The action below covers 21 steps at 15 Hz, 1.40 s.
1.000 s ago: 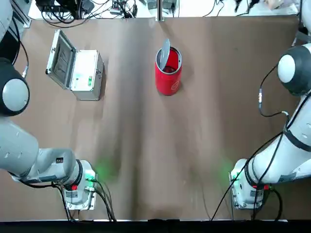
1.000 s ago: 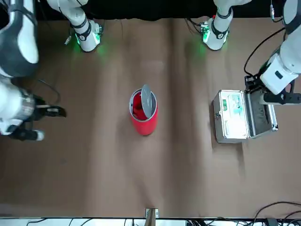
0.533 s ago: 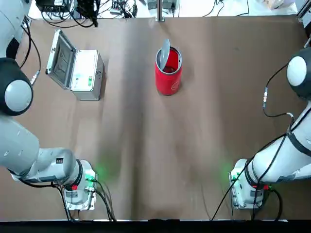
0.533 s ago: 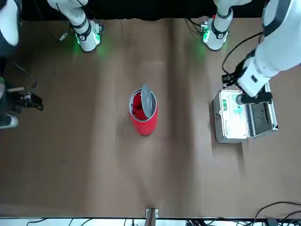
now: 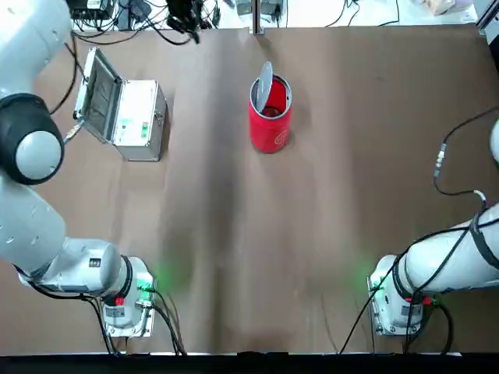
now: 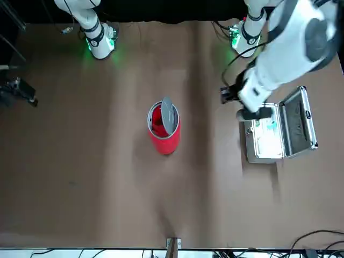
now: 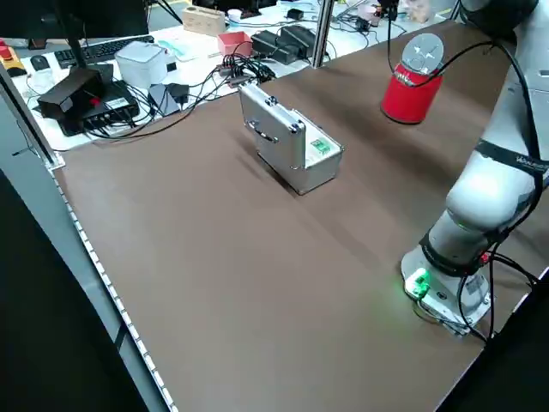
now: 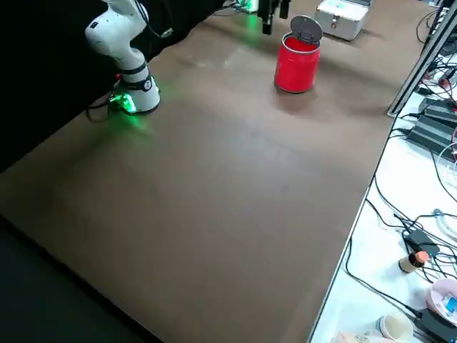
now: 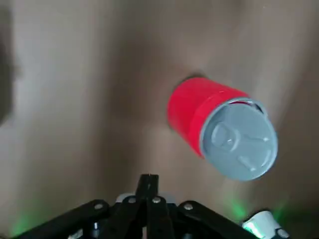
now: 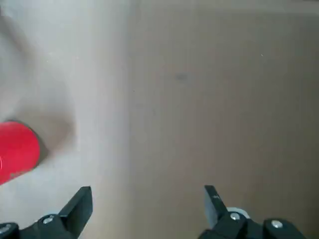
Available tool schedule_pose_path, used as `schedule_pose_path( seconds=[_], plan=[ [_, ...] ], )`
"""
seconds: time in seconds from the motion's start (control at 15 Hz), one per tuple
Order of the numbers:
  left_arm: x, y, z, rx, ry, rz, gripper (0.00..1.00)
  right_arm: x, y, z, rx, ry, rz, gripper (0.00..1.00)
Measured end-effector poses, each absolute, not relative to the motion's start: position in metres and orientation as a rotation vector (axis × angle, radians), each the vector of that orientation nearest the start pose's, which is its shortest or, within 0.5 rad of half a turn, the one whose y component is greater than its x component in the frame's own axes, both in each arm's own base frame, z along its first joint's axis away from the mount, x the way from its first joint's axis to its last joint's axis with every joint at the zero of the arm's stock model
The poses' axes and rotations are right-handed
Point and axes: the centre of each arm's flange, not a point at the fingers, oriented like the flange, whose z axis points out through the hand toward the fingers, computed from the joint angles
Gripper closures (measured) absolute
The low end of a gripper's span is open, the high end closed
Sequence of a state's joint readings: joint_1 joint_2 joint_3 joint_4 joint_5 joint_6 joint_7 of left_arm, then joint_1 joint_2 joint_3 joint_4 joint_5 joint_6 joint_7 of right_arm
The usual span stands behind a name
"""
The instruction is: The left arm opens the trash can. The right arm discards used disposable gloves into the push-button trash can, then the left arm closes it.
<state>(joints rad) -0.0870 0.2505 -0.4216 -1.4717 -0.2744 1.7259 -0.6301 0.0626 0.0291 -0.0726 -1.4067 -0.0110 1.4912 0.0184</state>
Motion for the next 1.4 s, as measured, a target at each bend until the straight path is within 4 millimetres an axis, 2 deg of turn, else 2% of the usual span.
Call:
schedule_pose_path(
  seconds=[0.13,0.27,0.47,0.6,1.07,1.4],
  plan=[
    [0.555,-0.328,0.54,-3.448,-0.325,0.326,0.99,0.534,-0.017,0.688,-3.148,0.074,-0.102,0.01],
    [0.557,-0.332,0.532,-3.446,-0.332,0.342,0.99,0.526,-0.019,0.694,-3.146,0.081,-0.125,0.01],
    [0.563,-0.328,0.528,-3.449,-0.355,0.337,0.99,0.526,-0.017,0.694,-3.145,0.073,-0.135,0.01],
    [0.568,-0.333,0.525,-3.47,-0.388,0.299,0.99,0.527,-0.014,0.691,-3.145,0.065,-0.131,0.01],
    [0.569,-0.375,0.504,-3.523,-0.467,0.234,0.99,0.527,-0.014,0.688,-3.145,0.065,-0.12,0.01],
    [0.566,-0.418,0.477,-3.586,-0.492,0.17,0.99,0.528,-0.014,0.686,-3.145,0.066,-0.116,0.01]
  ],
)
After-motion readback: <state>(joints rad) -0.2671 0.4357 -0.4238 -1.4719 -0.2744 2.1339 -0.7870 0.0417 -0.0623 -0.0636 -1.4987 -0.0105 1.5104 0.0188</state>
